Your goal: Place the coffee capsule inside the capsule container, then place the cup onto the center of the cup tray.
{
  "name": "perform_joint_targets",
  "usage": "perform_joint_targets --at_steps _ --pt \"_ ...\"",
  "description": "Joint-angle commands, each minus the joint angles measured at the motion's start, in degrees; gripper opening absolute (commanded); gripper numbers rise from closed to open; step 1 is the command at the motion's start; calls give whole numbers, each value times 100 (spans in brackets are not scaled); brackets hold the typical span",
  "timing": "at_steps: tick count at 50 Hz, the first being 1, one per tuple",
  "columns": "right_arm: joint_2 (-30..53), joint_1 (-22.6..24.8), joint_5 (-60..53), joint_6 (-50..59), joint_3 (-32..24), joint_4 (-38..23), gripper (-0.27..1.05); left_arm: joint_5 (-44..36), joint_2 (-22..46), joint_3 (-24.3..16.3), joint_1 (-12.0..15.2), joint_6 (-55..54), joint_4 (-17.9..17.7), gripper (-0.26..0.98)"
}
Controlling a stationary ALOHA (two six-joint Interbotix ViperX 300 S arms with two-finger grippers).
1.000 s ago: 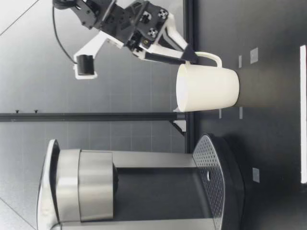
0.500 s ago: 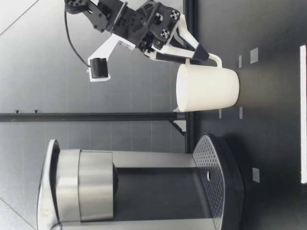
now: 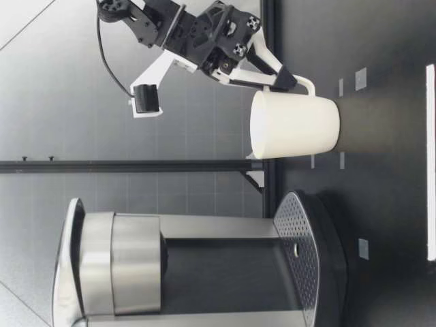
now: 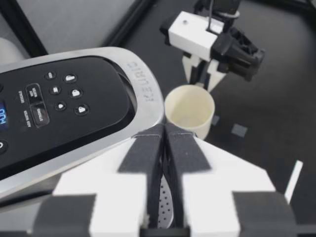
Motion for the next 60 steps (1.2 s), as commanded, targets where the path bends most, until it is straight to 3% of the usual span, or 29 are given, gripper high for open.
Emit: perform_joint_targets --at_steps 1,28,60 --pt "-211 9 -26 9 -132 35 27 -44 -53 -70 -9 -9 18 13" --pt "-387 88 -70 18 -132 193 13 -44 -53 -70 -9 -18 26 13" --pt "-334 545 -712 35 -694 668 12 -62 -185 -53 -9 0 18 13"
